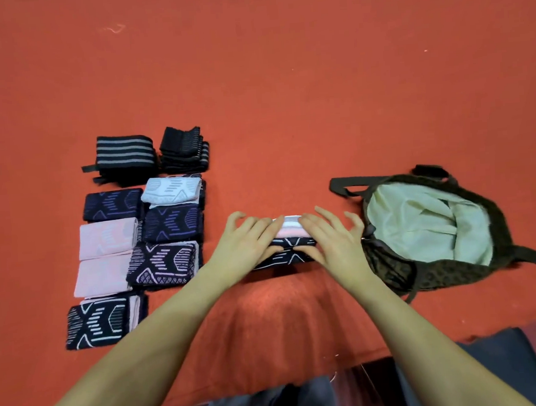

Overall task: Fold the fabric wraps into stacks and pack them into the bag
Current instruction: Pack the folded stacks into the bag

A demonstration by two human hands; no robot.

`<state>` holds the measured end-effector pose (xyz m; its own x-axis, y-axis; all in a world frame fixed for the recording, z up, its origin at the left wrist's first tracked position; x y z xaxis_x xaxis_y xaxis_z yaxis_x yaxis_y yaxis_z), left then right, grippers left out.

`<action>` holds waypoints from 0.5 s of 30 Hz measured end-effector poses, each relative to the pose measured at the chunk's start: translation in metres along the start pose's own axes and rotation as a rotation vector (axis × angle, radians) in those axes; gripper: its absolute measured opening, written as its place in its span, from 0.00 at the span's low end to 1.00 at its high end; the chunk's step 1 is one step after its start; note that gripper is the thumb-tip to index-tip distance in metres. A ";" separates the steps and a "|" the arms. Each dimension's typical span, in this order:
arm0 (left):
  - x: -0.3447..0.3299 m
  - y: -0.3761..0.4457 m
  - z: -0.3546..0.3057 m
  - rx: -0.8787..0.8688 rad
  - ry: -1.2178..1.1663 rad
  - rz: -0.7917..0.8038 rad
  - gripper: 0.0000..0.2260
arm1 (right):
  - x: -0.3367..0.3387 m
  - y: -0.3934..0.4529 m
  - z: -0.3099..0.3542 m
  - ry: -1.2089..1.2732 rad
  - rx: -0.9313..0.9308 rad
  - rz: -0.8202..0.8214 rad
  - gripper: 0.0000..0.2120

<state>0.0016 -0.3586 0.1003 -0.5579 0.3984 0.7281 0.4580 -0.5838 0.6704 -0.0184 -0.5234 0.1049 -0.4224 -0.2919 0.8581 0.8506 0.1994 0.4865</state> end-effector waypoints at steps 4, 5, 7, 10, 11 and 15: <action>-0.004 0.023 0.002 -0.035 -0.009 -0.046 0.20 | 0.009 0.008 -0.011 -0.030 -0.054 -0.019 0.22; -0.006 0.027 0.004 -0.039 -0.012 -0.057 0.20 | 0.010 0.011 -0.014 -0.042 -0.068 -0.018 0.22; -0.011 0.035 0.005 -0.045 -0.024 -0.070 0.19 | 0.011 0.013 -0.019 -0.053 -0.095 -0.012 0.23; -0.022 0.050 0.002 -0.076 -0.053 -0.064 0.19 | 0.014 0.015 -0.031 -0.063 -0.113 -0.016 0.23; -0.026 0.057 -0.001 -0.092 -0.067 -0.063 0.18 | 0.016 0.015 -0.038 -0.068 -0.119 -0.026 0.23; -0.050 0.093 -0.023 -0.160 -0.154 -0.018 0.18 | 0.026 0.005 -0.075 -0.088 -0.216 -0.035 0.23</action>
<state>0.0559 -0.4488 0.1233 -0.4468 0.5063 0.7376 0.3260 -0.6756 0.6613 -0.0013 -0.6000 0.1176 -0.4706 -0.2104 0.8569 0.8782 -0.0174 0.4780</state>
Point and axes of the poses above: each hand's wrist, its own y-axis towards the middle knuckle, its own x-axis out of the back of the hand, z = x × y, the point moved 5 cm from there along y, towards the middle knuckle, and after that the axes turned 14 degrees about -z, right-handed, at the moved point
